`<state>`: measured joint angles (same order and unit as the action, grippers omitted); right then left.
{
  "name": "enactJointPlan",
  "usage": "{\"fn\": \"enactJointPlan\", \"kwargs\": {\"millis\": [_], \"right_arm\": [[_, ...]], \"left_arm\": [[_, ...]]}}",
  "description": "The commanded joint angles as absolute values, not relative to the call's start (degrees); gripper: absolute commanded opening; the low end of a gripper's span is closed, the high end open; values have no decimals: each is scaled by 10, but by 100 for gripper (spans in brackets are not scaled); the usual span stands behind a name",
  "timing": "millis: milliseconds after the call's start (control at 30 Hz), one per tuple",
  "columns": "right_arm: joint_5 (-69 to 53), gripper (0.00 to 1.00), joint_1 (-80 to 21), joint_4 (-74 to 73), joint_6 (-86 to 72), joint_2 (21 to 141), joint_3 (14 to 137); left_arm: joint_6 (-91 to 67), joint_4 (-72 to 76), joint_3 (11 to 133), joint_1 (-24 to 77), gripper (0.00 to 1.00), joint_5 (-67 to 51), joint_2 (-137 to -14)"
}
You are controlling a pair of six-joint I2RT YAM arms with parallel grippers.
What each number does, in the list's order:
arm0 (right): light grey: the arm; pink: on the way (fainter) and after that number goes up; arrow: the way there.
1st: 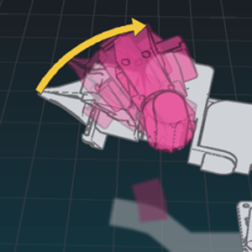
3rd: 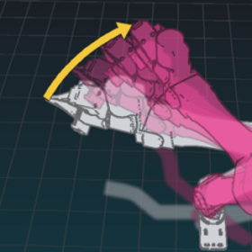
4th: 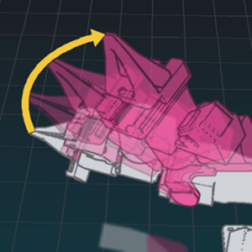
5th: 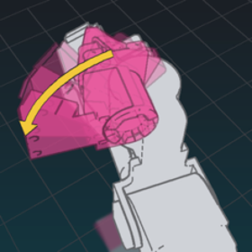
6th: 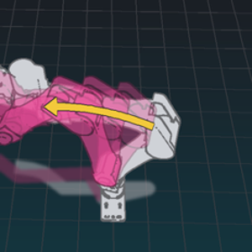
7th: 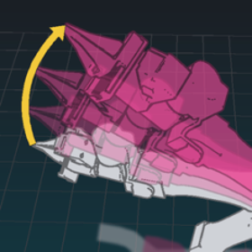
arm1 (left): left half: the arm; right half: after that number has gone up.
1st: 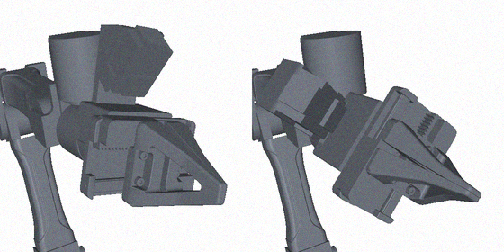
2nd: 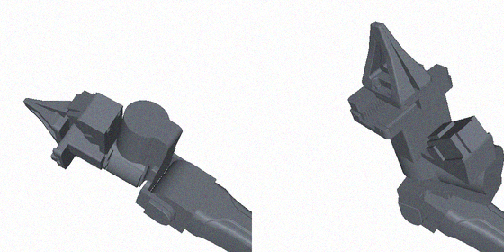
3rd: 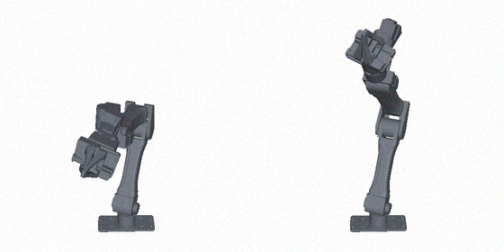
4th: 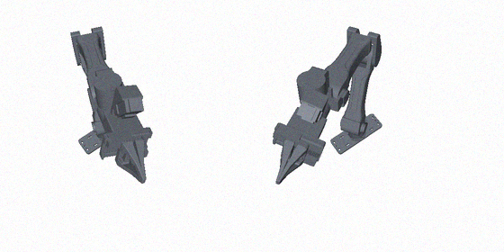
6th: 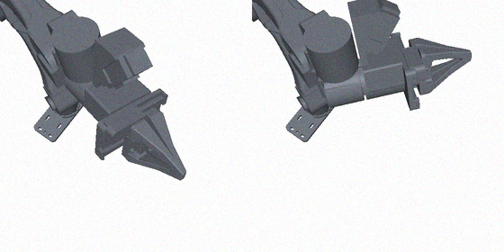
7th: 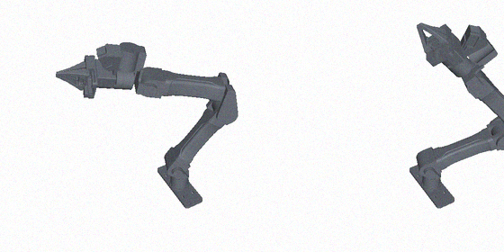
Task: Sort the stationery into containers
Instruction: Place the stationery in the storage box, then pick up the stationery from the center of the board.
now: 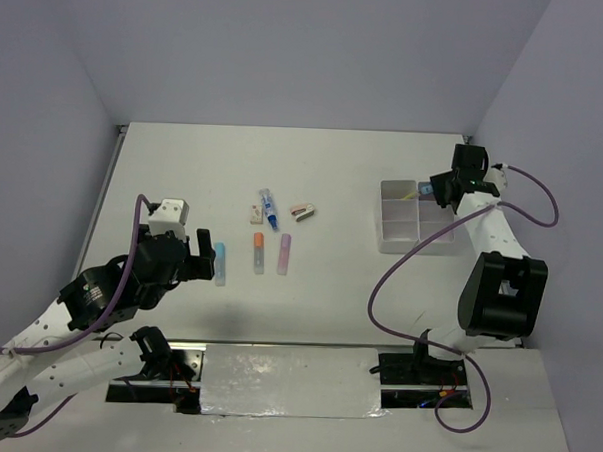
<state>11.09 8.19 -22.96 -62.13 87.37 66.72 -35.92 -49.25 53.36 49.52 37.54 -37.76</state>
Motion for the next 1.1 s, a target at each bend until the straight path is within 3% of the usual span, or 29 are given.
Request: {"fn": "enactJointPlan", "kwargs": {"millis": [0,400,633,700,733,867,900,967,1067], "right_arm": [[105,32,85,-213,-626,876,664],[102,57,90,-233,-620,872,683],[73,59,79,-233,-565,811,701],[69,63,61,-218,-525,759,701],[65,72,35,-212,-485,742,700],[-37,75,-23,-210,-404,672,657],[-49,99,-39,-219,-387,651,645],[-63,100,-95,-225,-344,629,607],[-63,100,-153,-248,-314,594,550]], "left_arm": [[-344,-473,540,493,99,375,-380],[-343,-471,540,492,99,372,-381],[-344,-473,544,490,99,373,-401],[-389,-493,568,482,99,393,-433],[-415,-525,580,482,99,411,-465],[-459,-455,623,481,99,359,-553],[-467,-444,650,480,99,368,-582],[-465,-433,690,457,99,377,-679],[-426,-418,799,397,99,301,-813]]}}
